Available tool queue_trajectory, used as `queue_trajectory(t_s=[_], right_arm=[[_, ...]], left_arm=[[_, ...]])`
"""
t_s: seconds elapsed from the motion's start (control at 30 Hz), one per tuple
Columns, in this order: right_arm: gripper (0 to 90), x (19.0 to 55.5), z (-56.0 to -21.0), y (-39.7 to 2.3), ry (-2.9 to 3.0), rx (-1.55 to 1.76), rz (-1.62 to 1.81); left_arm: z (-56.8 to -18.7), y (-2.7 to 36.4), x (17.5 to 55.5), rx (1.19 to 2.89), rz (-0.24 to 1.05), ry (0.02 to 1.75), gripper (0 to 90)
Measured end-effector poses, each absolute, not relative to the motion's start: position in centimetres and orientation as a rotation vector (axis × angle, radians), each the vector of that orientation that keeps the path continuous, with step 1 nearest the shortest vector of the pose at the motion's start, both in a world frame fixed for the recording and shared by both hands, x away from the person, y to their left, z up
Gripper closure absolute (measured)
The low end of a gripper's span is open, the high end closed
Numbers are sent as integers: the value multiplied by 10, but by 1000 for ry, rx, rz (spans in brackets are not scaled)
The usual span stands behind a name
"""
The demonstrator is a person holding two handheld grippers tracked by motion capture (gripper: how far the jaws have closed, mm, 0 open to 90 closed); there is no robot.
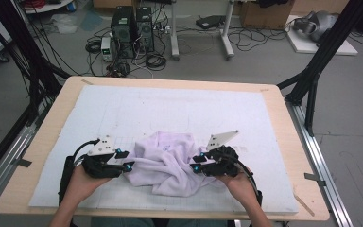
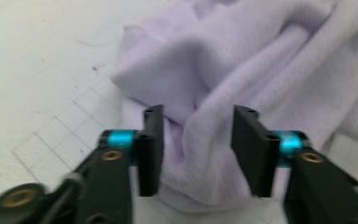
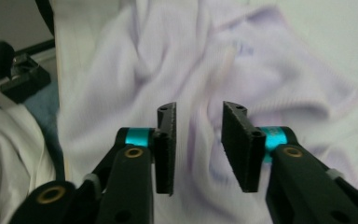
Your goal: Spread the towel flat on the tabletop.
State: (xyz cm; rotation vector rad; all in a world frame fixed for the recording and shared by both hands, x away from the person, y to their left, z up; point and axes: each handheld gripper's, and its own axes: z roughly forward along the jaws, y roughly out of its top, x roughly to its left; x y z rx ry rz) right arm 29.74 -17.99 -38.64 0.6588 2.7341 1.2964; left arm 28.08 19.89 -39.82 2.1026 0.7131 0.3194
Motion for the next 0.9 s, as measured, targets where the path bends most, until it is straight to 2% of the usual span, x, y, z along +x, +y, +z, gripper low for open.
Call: queue_trajectory(t_s=[0.07, 0.17, 0.2, 0.27, 0.33, 0.37, 0.43, 0.53, 0.67, 0.77, 0.8, 0.83, 0.87, 0.9], right_arm=[[607, 302, -379, -173, 2717, 644, 1329], [580, 307, -376, -162, 2724, 611, 1351], [567, 312, -380, -147, 2751, 575, 1322], [584, 318, -390, -133, 2810, 548, 1262], [727, 321, -401, -123, 2874, 530, 1149], [796, 322, -406, -121, 2912, 515, 1123], [837, 318, -408, -121, 2939, 499, 1112], [843, 309, -404, -134, 2940, 477, 1124], [843, 292, -399, -161, 2921, 508, 1166], [842, 284, -398, -173, 2933, 523, 1160], [835, 280, -398, -180, 2951, 524, 1160], [835, 280, -398, -180, 2951, 524, 1160], [790, 278, -391, -184, 2930, 533, 1175], [790, 278, -391, -184, 2930, 533, 1175]], left_arm=[[-397, 198, 285, 2085, 326, 728, 453], [-400, 194, 291, 2109, 312, 737, 443], [-408, 189, 297, 2161, 287, 738, 454], [-412, 187, 298, 2180, 262, 721, 595], [-422, 179, 294, 2206, 228, 675, 758], [-423, 178, 292, 2212, 229, 660, 806], [-423, 177, 290, 2225, 230, 646, 826], [-418, 179, 284, 2195, 217, 619, 829], [-412, 184, 275, 2170, 210, 594, 796], [-407, 186, 272, 2150, 221, 599, 632], [-405, 188, 273, 2146, 228, 606, 592], [-404, 189, 274, 2135, 231, 619, 592], [-399, 193, 276, 2110, 253, 647, 515], [-399, 193, 276, 2110, 253, 647, 501]])
